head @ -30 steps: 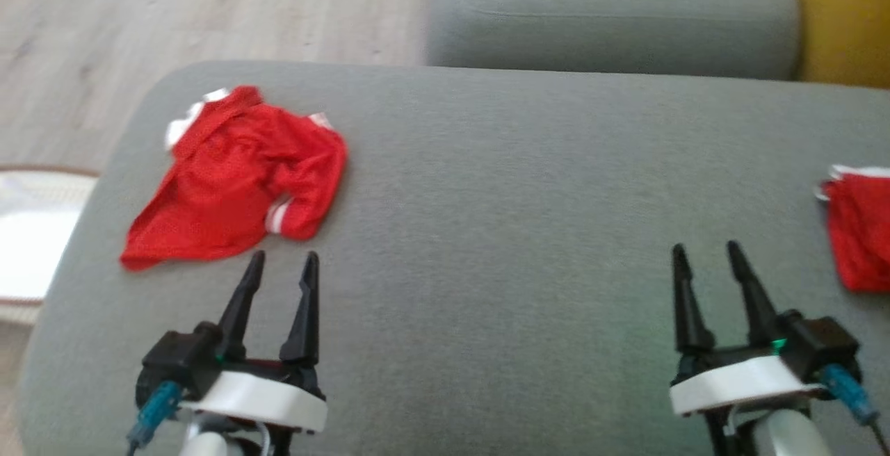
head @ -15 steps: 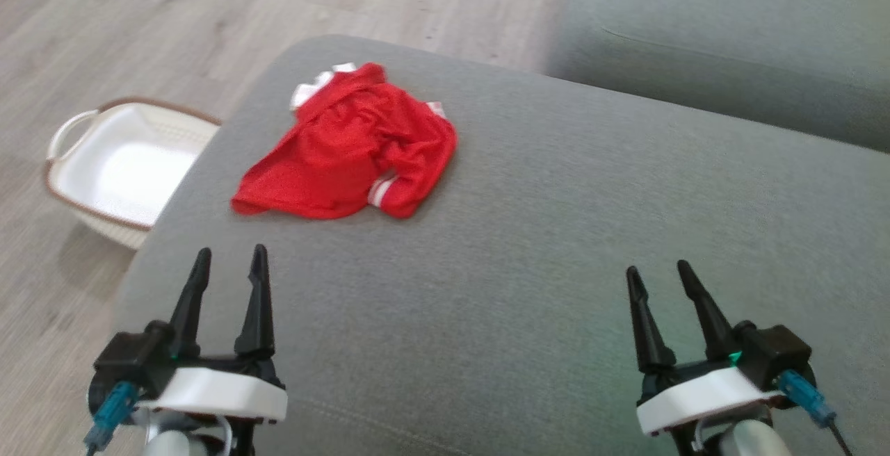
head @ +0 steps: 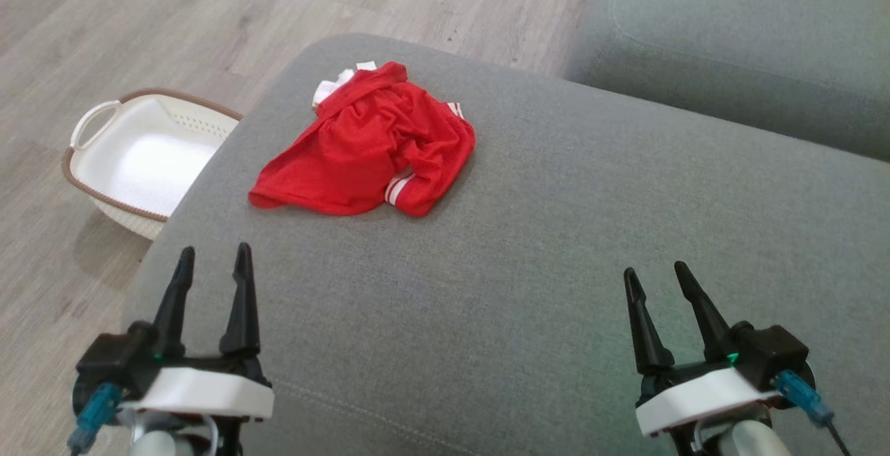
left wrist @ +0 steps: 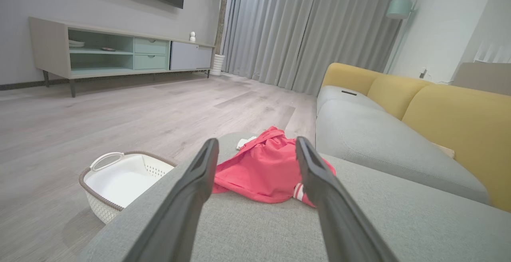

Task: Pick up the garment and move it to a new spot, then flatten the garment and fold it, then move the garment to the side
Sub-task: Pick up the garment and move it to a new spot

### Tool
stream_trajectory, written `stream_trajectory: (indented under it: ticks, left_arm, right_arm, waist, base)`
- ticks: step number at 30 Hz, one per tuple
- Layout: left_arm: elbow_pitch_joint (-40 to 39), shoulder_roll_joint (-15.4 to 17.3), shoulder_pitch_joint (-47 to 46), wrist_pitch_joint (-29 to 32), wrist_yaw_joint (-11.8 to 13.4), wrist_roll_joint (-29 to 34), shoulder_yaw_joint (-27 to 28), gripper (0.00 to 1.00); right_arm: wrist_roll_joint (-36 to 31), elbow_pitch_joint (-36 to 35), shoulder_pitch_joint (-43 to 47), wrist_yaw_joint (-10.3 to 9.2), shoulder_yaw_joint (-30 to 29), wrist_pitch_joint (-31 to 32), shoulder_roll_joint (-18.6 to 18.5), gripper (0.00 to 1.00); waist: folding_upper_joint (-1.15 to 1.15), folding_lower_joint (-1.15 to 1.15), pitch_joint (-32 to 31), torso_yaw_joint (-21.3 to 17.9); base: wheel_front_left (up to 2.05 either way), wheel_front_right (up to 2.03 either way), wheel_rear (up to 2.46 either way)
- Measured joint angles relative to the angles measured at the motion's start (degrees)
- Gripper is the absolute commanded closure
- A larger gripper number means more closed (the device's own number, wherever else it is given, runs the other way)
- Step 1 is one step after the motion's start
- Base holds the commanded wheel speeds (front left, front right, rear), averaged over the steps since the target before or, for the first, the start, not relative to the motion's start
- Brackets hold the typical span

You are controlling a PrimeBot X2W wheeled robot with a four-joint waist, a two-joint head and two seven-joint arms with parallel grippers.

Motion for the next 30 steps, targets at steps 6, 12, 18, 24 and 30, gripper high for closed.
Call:
stream_trajectory:
  ticks: [6, 12, 18, 24, 30]
  left_arm:
    - [-0.1, -0.1, -2.4, 0.0, -0.5, -0.1, 2.9, 0.0]
    - [4.8, 0.5, -9.2, 0.0, -1.5, 2.4, 5.0, 0.0]
    - [22.6, 8.0, -24.8, 0.8, -2.5, 5.6, 3.5, 0.0]
    - [37.8, 11.7, -39.0, 7.8, -2.9, 2.2, -4.8, 0.0]
    - [51.1, 17.1, -48.4, 15.3, -3.0, -5.0, -15.6, 0.0]
  right_arm:
    - [-2.2, -0.7, -0.2, 0.0, -0.3, 0.0, 0.0, 0.0]
    - [-5.1, -2.4, -2.3, 0.0, -1.9, 0.0, 0.0, 0.0]
    - [-10.0, -8.6, -7.5, 0.0, -5.3, 3.1, -0.1, 0.0]
    - [-12.1, -14.1, -8.7, 0.0, -6.9, 6.3, -1.3, 0.0]
    - [-12.1, -18.4, -9.7, 0.0, -6.8, 8.4, -2.1, 0.0]
  waist:
    - [0.0, 0.0, 3.2, -1.2]
    - [0.0, 0.0, 7.3, -2.3]
    - [0.0, 0.01, 14.7, -4.1]
    - [0.0, 0.02, 20.8, -6.0]
    - [0.0, 0.02, 26.8, -9.6]
  base:
    - [0.0, 0.0, 0.0]
    - [0.0, 0.0, 0.0]
    - [0.0, 0.0, 0.0]
    - [0.0, 0.0, 0.0]
    - [0.0, 0.0, 0.0]
